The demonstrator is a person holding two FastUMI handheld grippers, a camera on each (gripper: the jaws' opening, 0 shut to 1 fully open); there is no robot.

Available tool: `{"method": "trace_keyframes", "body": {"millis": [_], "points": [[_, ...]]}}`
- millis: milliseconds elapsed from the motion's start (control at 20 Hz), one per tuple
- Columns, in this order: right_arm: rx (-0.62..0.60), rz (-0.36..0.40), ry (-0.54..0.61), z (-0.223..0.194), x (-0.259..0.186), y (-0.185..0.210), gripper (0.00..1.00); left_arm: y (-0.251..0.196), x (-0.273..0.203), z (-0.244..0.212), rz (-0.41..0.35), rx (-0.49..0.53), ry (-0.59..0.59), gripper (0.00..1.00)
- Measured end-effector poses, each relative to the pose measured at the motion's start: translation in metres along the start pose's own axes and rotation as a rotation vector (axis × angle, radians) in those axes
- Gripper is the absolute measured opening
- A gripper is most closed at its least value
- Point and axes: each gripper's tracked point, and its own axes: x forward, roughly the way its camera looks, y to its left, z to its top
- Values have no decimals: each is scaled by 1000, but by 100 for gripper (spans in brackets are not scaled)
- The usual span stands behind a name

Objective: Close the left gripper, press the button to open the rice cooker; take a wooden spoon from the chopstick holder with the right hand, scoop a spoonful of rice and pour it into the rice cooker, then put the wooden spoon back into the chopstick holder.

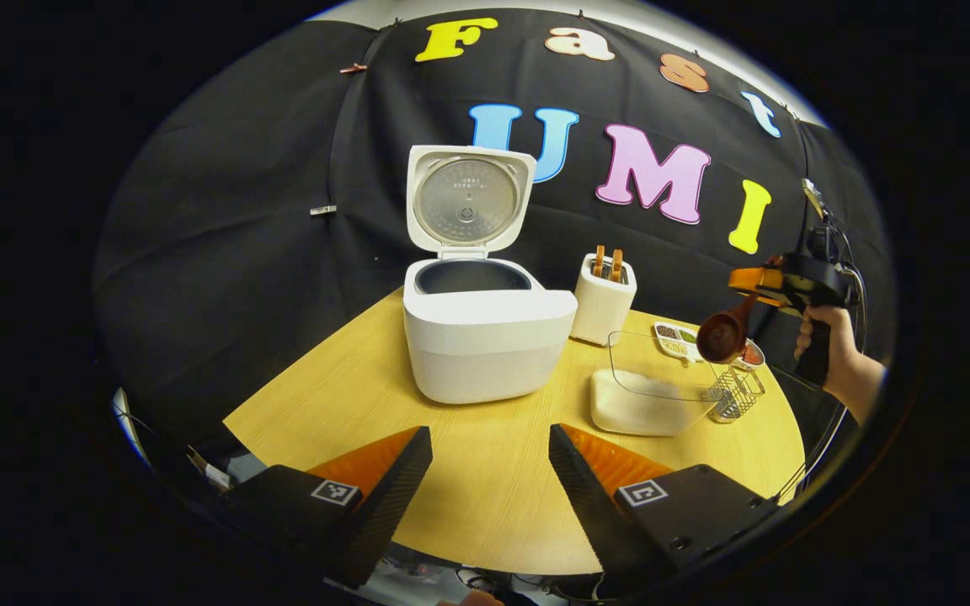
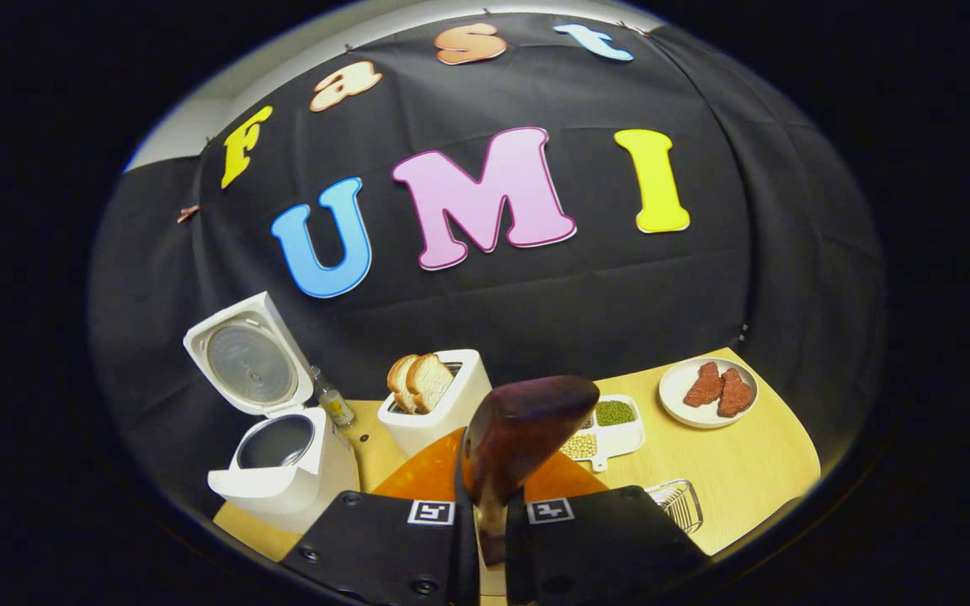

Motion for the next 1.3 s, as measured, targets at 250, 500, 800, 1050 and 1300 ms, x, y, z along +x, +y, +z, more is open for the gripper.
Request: {"method": "trace_keyframes", "body": {"millis": [250,500,800,1050,1300], "points": [[-76,-49,35,-60,29,1,16,14,19,-14,-21,20,26,96],[-62,-113,67,-102,44,-6,17,29,43,-30,-27,-19,60,97],[-15,-118,98,-125,49,18,17,42,58,-30,-29,-44,67,96],[52,-85,132,-135,46,50,17,50,61,-24,-30,-47,57,96],[268,-87,212,-143,48,59,17,56,59,-24,-26,-42,56,96]]}}
